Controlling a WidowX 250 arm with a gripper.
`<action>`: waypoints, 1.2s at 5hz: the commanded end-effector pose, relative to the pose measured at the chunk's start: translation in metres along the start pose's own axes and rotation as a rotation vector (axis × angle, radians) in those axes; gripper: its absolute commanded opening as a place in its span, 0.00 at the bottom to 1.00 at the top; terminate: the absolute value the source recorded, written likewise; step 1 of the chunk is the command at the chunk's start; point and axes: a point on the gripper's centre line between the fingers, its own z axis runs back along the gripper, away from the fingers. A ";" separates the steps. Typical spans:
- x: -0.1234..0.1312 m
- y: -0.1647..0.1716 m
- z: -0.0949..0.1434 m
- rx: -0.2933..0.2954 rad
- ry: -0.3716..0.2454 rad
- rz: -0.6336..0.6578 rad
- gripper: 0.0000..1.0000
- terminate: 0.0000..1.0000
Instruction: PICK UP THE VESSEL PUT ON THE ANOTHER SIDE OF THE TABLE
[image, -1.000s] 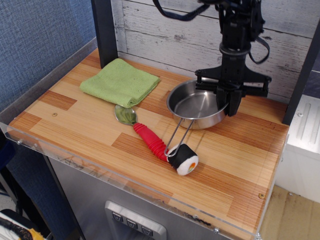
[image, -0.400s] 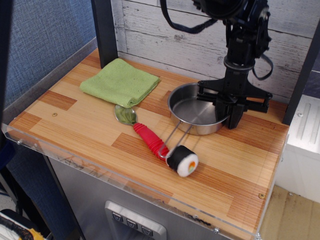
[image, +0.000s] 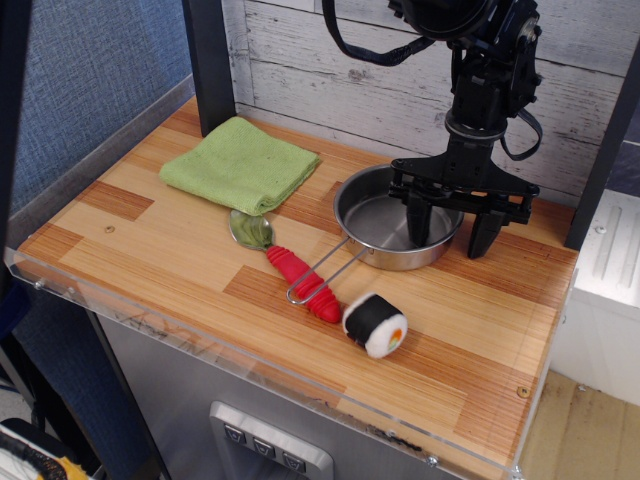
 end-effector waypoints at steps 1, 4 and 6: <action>0.001 0.005 0.023 -0.016 -0.055 0.008 1.00 0.00; 0.014 0.050 0.117 -0.116 -0.138 0.207 1.00 0.00; -0.001 0.080 0.175 -0.176 -0.243 0.283 1.00 0.00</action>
